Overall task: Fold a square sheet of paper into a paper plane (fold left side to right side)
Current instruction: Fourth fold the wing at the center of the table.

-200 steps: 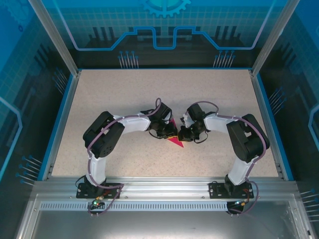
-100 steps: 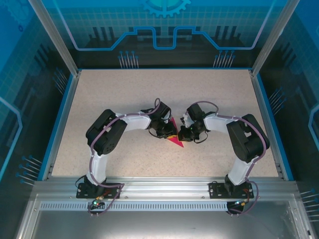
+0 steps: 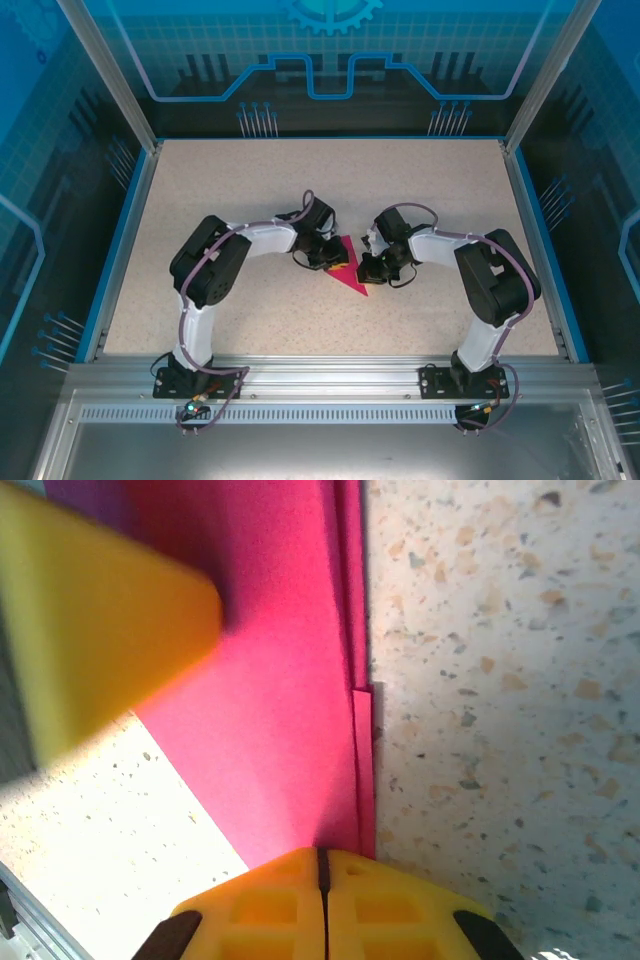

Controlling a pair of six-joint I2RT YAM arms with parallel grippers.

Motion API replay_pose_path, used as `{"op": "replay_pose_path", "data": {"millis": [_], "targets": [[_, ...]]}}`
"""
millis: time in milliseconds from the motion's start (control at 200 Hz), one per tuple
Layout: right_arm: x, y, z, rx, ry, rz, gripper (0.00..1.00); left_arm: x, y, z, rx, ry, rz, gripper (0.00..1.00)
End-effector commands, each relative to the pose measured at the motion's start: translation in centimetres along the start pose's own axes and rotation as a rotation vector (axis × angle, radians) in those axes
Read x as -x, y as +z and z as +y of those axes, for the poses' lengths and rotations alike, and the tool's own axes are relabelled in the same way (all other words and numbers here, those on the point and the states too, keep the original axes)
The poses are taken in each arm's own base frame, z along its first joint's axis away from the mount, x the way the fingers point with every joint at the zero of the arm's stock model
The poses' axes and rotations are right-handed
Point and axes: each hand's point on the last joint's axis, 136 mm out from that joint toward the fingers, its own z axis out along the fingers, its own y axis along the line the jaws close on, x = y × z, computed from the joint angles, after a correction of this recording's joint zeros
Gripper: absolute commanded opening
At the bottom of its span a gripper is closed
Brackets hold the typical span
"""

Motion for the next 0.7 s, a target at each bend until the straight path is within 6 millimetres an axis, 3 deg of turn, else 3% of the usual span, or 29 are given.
{"op": "replay_pose_path", "data": {"millis": [0, 420, 540, 695], "targets": [[-6.4, 1.9, -5.8, -0.249, 0.076, 0.202, 0.06, 4.2, -1.2, 5.0, 0.161, -0.037, -0.120, 0.18], [-6.4, 2.0, -5.3, -0.221, 0.078, 0.204, 0.06, 10.0, -4.0, 7.6, 0.179, -0.050, -0.191, 0.19], [-6.1, 2.0, -4.8, -0.193, 0.072, 0.187, 0.06, 10.8, -5.0, 8.2, 0.181, -0.059, -0.205, 0.19], [-4.5, 1.5, -2.7, -0.106, 0.030, 0.126, 0.08, 11.0, -7.3, 7.6, 0.164, -0.038, -0.245, 0.21]]}}
